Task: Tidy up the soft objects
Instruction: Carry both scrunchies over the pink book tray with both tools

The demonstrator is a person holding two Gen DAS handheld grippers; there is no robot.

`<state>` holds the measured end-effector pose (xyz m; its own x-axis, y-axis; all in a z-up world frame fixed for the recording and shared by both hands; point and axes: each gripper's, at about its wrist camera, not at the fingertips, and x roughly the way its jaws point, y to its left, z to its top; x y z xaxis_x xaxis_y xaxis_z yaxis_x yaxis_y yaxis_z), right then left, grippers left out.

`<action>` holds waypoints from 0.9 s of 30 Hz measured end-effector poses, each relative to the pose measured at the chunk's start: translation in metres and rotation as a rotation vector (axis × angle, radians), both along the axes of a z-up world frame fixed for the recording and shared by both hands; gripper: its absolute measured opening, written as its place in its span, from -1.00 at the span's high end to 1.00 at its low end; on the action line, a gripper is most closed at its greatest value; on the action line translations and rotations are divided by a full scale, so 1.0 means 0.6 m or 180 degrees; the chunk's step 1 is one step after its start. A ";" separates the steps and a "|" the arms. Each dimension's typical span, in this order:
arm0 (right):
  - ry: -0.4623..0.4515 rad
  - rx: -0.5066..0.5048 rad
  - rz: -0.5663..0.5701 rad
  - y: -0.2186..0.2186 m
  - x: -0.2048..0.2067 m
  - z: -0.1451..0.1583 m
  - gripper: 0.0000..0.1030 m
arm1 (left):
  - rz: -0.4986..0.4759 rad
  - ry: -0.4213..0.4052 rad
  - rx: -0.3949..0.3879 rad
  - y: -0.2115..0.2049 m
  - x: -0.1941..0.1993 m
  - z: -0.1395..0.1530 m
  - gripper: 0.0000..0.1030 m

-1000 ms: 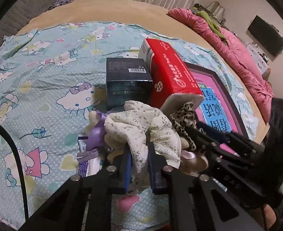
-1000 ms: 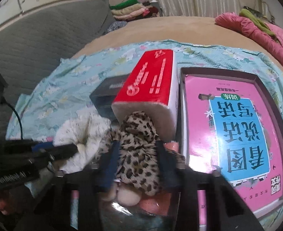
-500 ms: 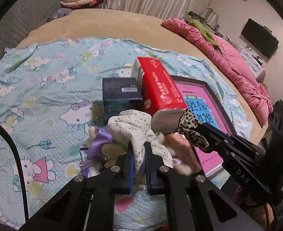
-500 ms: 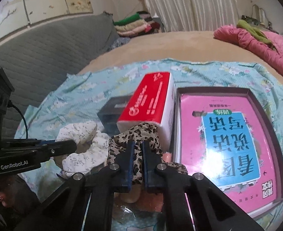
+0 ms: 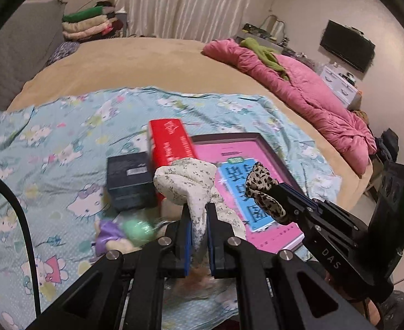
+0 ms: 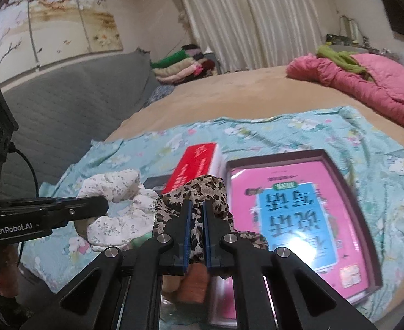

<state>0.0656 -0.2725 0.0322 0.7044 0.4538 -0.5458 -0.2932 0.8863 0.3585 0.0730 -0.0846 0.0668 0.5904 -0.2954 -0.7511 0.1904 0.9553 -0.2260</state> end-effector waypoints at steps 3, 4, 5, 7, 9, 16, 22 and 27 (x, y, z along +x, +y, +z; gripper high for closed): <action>-0.0015 0.0036 -0.0133 -0.031 -0.005 0.003 0.85 | -0.0089 -0.0050 0.0053 -0.030 0.001 0.009 0.82; -0.0018 0.0036 -0.0177 -0.040 -0.006 0.003 0.85 | -0.0119 -0.0063 0.0070 -0.041 0.001 0.011 0.82; -0.0018 0.0036 -0.0222 -0.049 -0.007 0.003 0.85 | -0.0144 -0.0069 0.0084 -0.050 0.002 0.013 0.82; -0.0010 0.0061 -0.0321 -0.071 -0.007 0.000 0.85 | -0.0191 -0.0077 0.0121 -0.067 0.003 0.013 0.82; 0.0008 0.0079 -0.0404 -0.091 -0.008 -0.003 0.85 | -0.0232 -0.0083 0.0163 -0.082 0.003 0.012 0.82; 0.0055 0.0087 -0.0675 -0.149 -0.011 -0.015 0.85 | -0.0367 -0.0113 0.0357 -0.132 0.002 0.005 0.82; 0.0170 0.0061 -0.0866 -0.188 -0.010 -0.036 0.85 | -0.0460 -0.0117 0.0490 -0.170 0.006 -0.005 0.82; 0.0306 0.0019 -0.0984 -0.211 -0.008 -0.059 0.85 | -0.0505 -0.0088 0.0601 -0.193 0.011 -0.022 0.82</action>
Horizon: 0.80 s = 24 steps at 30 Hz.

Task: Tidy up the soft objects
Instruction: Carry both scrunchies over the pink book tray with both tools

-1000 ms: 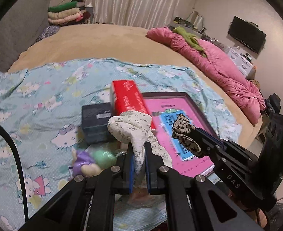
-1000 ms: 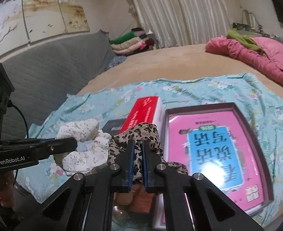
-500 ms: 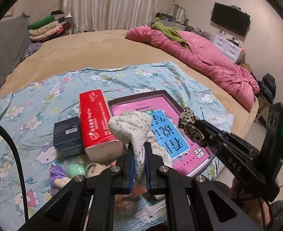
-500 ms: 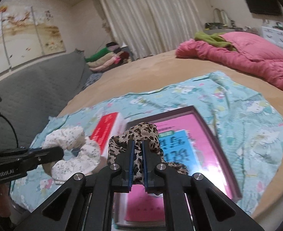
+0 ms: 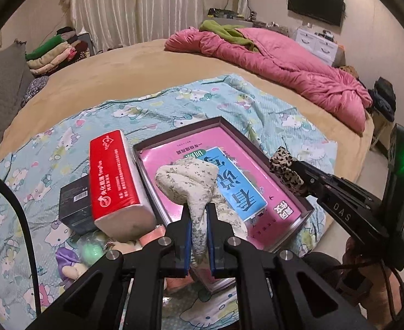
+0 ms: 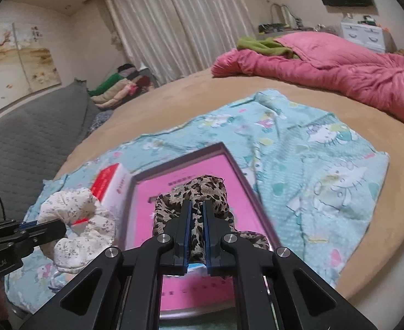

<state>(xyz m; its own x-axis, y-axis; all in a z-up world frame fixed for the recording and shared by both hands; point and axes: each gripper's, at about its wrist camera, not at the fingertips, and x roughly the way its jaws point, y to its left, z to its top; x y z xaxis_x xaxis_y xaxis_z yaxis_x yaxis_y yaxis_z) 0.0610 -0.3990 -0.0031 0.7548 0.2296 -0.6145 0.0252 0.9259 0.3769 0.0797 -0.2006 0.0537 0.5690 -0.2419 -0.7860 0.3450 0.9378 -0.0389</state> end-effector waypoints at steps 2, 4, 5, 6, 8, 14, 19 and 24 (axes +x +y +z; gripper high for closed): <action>0.0048 -0.0055 -0.0026 -0.003 0.002 -0.008 0.85 | -0.0011 0.0026 0.0039 -0.008 0.003 -0.009 0.82; 0.0132 -0.0123 -0.0059 -0.005 0.008 -0.018 0.85 | -0.0027 0.0078 0.0062 -0.015 0.009 -0.023 0.82; 0.0180 -0.0140 -0.0073 -0.007 0.010 -0.023 0.85 | -0.0032 0.0097 0.0072 -0.018 0.011 -0.028 0.82; 0.0218 -0.0139 -0.0081 -0.009 0.012 -0.028 0.85 | -0.0043 0.0131 0.0088 -0.022 0.014 -0.037 0.82; 0.0289 -0.0172 -0.0084 -0.010 0.014 -0.039 0.85 | -0.0058 0.0193 0.0101 -0.028 0.019 -0.052 0.82; 0.0516 -0.0330 -0.0057 -0.004 0.024 -0.067 0.85 | -0.0116 0.0397 0.0120 -0.043 0.031 -0.096 0.82; 0.0680 -0.0397 -0.0027 0.001 0.029 -0.088 0.85 | -0.0155 0.0556 0.0096 -0.052 0.035 -0.127 0.82; 0.0772 -0.0423 0.0020 0.004 0.033 -0.100 0.80 | -0.0163 0.0643 0.0134 -0.056 0.038 -0.149 0.81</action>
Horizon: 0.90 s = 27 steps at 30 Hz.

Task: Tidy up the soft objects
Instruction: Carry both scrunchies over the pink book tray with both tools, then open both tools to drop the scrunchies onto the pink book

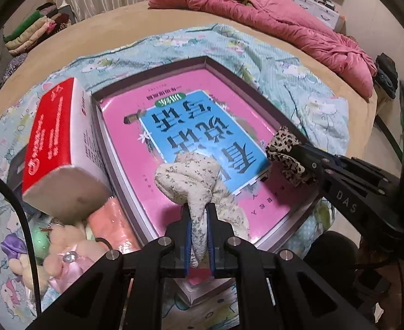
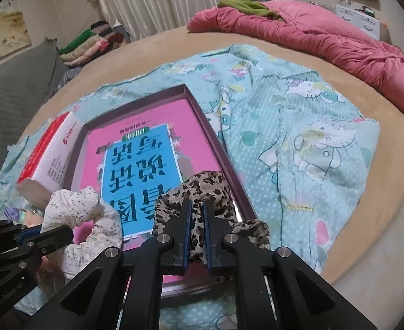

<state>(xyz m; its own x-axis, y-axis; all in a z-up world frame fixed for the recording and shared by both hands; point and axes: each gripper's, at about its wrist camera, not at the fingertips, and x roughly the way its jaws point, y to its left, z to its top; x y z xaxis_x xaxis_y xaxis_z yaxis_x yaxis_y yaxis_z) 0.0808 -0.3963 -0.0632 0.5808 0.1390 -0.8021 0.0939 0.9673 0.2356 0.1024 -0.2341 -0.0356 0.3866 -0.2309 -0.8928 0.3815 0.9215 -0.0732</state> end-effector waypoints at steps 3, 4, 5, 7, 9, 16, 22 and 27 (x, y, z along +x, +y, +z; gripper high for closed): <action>0.0030 0.0003 0.0046 0.005 0.002 -0.003 0.77 | 0.0000 0.0035 -0.0002 0.001 0.000 -0.008 0.81; 0.0040 0.0005 0.0062 0.007 0.003 -0.004 0.76 | 0.0004 0.0050 0.0001 0.001 0.000 -0.009 0.81; 0.0046 0.0015 0.0082 0.008 0.004 -0.005 0.74 | 0.0001 0.0057 -0.0003 0.002 0.000 -0.010 0.80; 0.0039 0.0050 0.0096 0.010 0.005 -0.004 0.69 | 0.0008 0.0042 0.0006 0.003 -0.002 -0.011 0.80; 0.0034 0.0066 0.0118 0.012 0.005 -0.003 0.63 | 0.0021 0.0031 0.0026 0.003 -0.002 -0.010 0.80; -0.0061 0.0139 0.0185 0.020 0.001 0.006 0.42 | 0.0042 0.0017 0.0079 0.004 -0.002 -0.009 0.79; -0.0181 0.0165 0.0193 0.024 -0.004 0.019 0.12 | 0.0049 -0.0019 0.0129 0.006 -0.005 -0.006 0.73; -0.0244 0.0150 0.0206 0.028 -0.005 0.027 0.09 | 0.0055 -0.0052 0.0149 0.007 -0.008 -0.003 0.64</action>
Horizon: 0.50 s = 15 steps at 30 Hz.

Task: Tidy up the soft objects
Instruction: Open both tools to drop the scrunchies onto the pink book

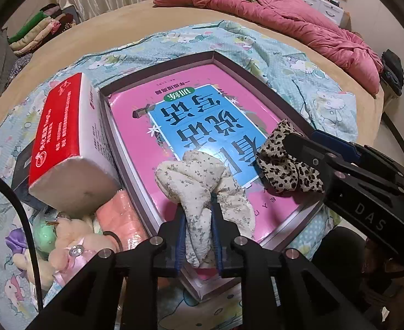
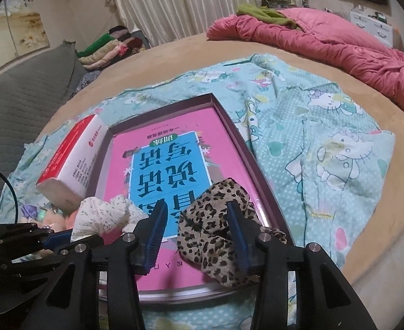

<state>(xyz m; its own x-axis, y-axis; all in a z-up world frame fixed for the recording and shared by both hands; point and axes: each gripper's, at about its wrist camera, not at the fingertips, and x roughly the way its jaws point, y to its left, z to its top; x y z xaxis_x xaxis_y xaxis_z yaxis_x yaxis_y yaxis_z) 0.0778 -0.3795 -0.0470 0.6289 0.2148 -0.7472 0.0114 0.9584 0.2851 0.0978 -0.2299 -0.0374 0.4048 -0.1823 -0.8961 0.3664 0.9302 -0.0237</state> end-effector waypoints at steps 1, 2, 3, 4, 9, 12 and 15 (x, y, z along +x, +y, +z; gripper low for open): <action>-0.0005 0.0004 0.0006 0.000 0.000 0.001 0.09 | 0.0002 -0.0005 0.0006 0.000 -0.001 0.001 0.58; -0.0012 0.0004 0.0002 0.001 -0.001 0.002 0.09 | 0.0000 -0.0008 0.0002 0.000 -0.001 0.002 0.56; -0.0020 0.0003 -0.0002 0.001 -0.001 0.002 0.08 | -0.0004 -0.0014 -0.0004 0.001 -0.003 0.004 0.52; -0.0030 0.0009 0.0000 0.000 -0.001 0.003 -0.02 | -0.0006 -0.0025 -0.0003 0.001 -0.003 0.005 0.48; -0.0096 0.0032 -0.0045 -0.003 -0.004 0.010 -0.12 | -0.0012 -0.0091 -0.0023 0.003 -0.007 0.016 0.38; -0.0134 0.0049 -0.0070 -0.006 -0.006 0.014 -0.15 | -0.0008 -0.0142 -0.0038 0.005 -0.009 0.023 0.23; -0.0170 0.0063 -0.0102 -0.009 -0.008 0.018 -0.15 | -0.0013 -0.0182 -0.0096 0.009 -0.012 0.034 0.08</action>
